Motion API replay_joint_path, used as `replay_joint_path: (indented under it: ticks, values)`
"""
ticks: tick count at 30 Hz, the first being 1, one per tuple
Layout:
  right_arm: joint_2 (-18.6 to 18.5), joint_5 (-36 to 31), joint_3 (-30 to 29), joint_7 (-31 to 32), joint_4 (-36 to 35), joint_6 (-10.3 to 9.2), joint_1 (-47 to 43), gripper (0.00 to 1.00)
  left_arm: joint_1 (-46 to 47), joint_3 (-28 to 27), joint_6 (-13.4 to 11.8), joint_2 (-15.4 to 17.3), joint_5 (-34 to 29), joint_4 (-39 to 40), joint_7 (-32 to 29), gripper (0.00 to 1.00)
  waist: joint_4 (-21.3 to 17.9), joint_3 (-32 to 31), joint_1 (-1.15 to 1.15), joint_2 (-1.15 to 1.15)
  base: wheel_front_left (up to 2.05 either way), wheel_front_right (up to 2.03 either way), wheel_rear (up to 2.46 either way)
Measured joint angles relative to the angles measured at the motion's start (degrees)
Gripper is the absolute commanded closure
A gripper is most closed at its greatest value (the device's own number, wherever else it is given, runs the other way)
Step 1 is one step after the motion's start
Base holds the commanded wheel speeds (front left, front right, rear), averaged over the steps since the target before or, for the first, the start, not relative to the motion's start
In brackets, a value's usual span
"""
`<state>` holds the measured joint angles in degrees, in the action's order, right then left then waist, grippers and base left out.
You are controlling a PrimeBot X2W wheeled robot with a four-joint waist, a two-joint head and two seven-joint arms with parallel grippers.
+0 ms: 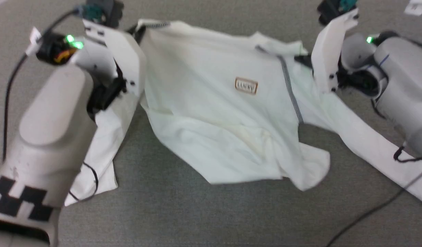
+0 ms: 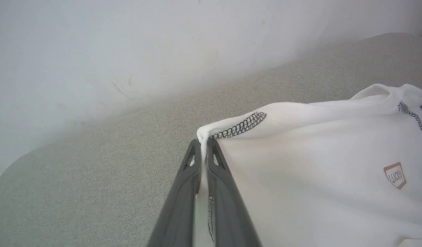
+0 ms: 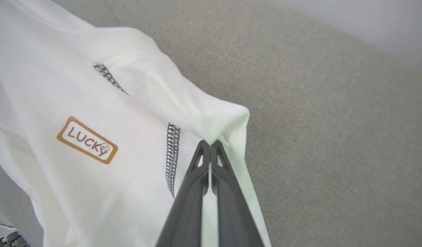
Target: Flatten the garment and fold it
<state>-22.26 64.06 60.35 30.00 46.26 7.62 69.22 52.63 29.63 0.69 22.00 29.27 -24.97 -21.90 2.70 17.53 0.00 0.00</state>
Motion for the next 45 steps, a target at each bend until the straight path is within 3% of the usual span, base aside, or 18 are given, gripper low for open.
replay_joint_path:
  ticks: [3,10,19,24,35,45]
  values:
    - [0.10,-0.23,-0.75,-3.66,1.60,0.01,3.71,1.00,5.87,-0.08,2.11,0.21,-0.02,-3.43,-0.70,1.00,-0.91,-1.64,-0.01,0.00,0.00,0.00,0.00]
    - [0.15,-3.44,-3.03,-14.03,5.22,0.08,17.31,1.00,22.91,-0.89,3.80,0.37,-2.05,-11.44,1.99,1.00,-3.73,-1.53,-0.01,0.00,0.00,0.00,0.00]
    - [1.09,-8.86,-4.99,-28.87,8.11,0.48,34.89,1.00,42.61,-2.25,3.63,0.65,-5.92,-20.16,11.17,1.00,-6.58,4.46,0.00,0.00,0.00,0.00,0.00]
    - [1.53,-10.17,-5.45,-33.79,9.23,0.49,41.70,1.00,50.36,-2.01,3.21,0.69,-8.23,-23.19,15.44,1.00,-7.72,8.63,0.01,0.00,0.00,0.00,0.00]
    - [4.53,-8.57,-0.14,-34.12,10.20,0.43,38.81,1.00,49.57,-2.59,0.97,-0.96,-7.45,-31.99,21.78,1.00,-8.72,17.09,0.02,0.00,0.00,0.00,0.00]
    - [3.05,-4.11,6.47,-36.02,5.33,0.41,23.67,1.00,32.08,-3.89,-0.13,-3.50,-3.74,-34.04,29.76,1.00,-7.52,16.64,0.00,0.00,0.00,0.00,0.00]
